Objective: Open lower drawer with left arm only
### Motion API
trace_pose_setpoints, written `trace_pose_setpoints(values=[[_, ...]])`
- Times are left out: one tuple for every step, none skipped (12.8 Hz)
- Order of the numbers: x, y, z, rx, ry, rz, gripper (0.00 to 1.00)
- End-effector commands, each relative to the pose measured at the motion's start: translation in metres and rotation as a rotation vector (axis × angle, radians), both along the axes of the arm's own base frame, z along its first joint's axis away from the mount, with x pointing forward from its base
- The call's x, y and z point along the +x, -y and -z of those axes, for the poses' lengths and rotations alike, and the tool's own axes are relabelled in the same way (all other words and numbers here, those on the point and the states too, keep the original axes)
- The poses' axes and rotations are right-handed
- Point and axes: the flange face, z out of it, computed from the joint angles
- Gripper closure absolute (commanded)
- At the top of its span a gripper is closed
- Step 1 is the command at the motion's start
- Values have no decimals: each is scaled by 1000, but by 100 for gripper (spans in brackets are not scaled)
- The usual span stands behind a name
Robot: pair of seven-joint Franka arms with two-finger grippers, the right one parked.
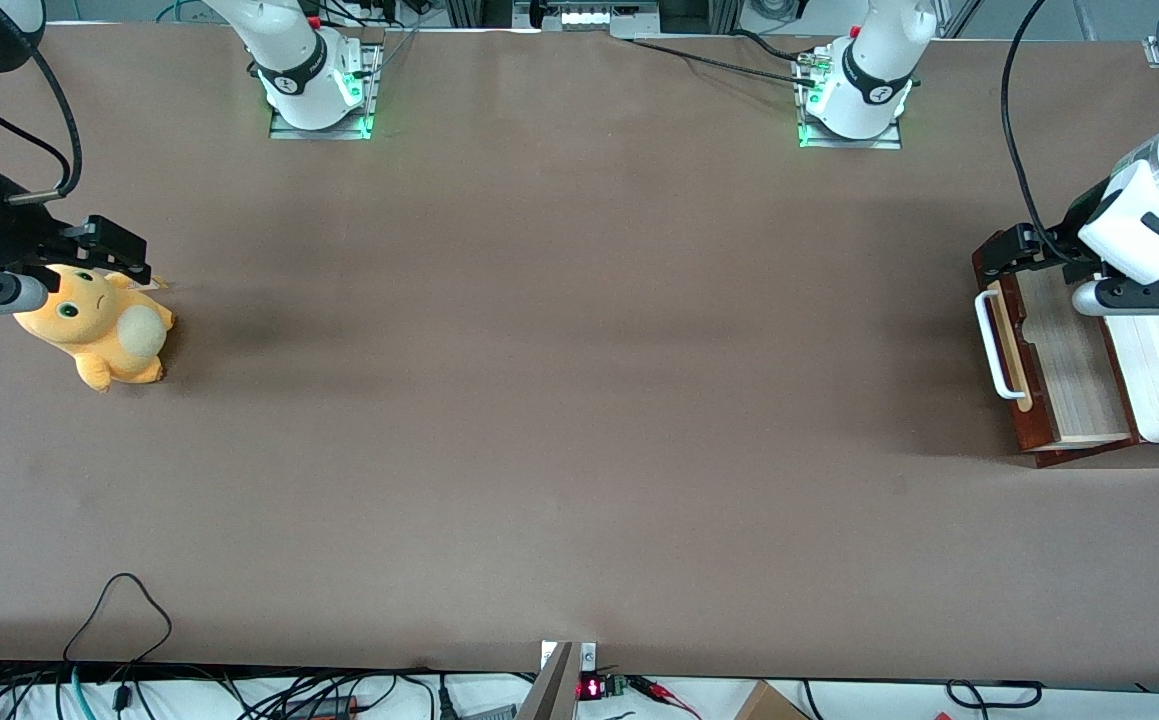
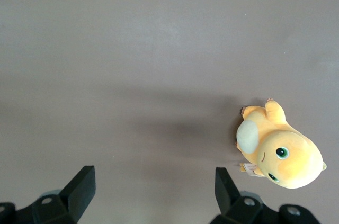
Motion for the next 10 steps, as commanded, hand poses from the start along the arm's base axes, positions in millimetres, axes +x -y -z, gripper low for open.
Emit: trace_pose_setpoints(values=[[-4, -1, -7, -15, 16, 20, 0], [-4, -1, -7, -14, 18, 21, 0], [-4, -1, -7, -12, 18, 21, 0], [-3, -1, -8, -12, 19, 21, 0], [-3, -1, -8, -13, 19, 21, 0], [-3, -1, -9, -13, 21, 21, 0], [-3, -1, -9, -11, 21, 21, 0], [-3, -1, -8, -11, 19, 21, 0], [-3, -1, -8, -11, 19, 20, 0], [-3, -1, -8, -11, 18, 18, 0]])
